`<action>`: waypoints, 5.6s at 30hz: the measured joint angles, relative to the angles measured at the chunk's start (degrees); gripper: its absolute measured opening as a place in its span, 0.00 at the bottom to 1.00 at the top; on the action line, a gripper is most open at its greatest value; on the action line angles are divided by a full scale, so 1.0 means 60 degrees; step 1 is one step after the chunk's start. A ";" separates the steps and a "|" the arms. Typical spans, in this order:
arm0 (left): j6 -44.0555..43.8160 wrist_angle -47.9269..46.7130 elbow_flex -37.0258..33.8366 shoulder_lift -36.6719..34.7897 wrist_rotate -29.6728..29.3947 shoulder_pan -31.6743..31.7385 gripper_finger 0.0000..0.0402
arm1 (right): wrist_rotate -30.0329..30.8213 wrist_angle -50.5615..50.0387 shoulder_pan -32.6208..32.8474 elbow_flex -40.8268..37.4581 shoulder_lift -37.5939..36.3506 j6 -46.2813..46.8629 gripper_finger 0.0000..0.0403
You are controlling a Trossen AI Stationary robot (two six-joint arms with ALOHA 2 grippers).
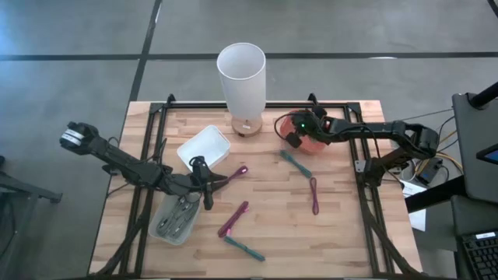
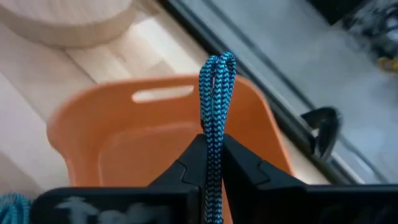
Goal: Pick & Place USB Port
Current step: Put the middle blue and black charger cable into the orange bin, then put the top blue and black charger cable into the orange bin
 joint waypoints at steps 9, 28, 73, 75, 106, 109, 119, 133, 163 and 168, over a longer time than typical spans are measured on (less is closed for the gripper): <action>-0.0022 0.0002 0.0000 -0.0002 0.0000 0.0000 0.20 | -0.0649 -0.0086 -0.0539 -0.0138 0.0000 0.0029 0.20; -0.0015 -0.0002 0.0004 -0.0004 0.0000 0.0000 0.19 | -0.2863 -0.0158 -0.0221 -0.0138 -0.0009 0.0062 0.40; -0.0011 -0.0002 0.0007 -0.0004 -0.0004 0.0018 0.19 | -0.2572 -0.2251 0.2911 0.0477 0.2054 0.2852 0.45; -0.0011 -0.0001 0.0007 -0.0004 -0.0004 0.0018 0.19 | -0.2572 -0.2233 0.2907 0.0474 0.2130 0.2860 0.45; -0.0007 0.0002 0.0007 -0.0004 -0.0007 0.0036 0.19 | -0.2609 -0.2289 0.2904 0.0441 0.1984 0.2852 0.07; -0.0007 0.0002 0.0007 -0.0004 -0.0007 0.0036 0.19 | -0.2612 -0.2257 0.2900 0.0444 0.1618 0.2852 0.07; -0.0007 0.0002 0.0007 -0.0004 -0.0007 0.0036 0.19 | -0.1930 -0.2219 0.2849 0.0453 -0.0027 0.2051 0.07; -0.0011 0.0003 0.0007 -0.0004 -0.0007 0.0036 0.19 | -0.0497 -0.2215 0.1258 0.0470 -0.1987 0.0736 0.07; -0.0011 0.0002 0.0005 -0.0004 -0.0040 0.0044 0.19 | -0.1155 -0.2302 -0.0015 0.0470 0.1301 0.0422 0.07; -0.0011 0.0002 0.0004 -0.0004 -0.0040 0.0047 0.19 | -0.1155 -0.2310 -0.0018 0.0470 0.1605 0.0496 0.07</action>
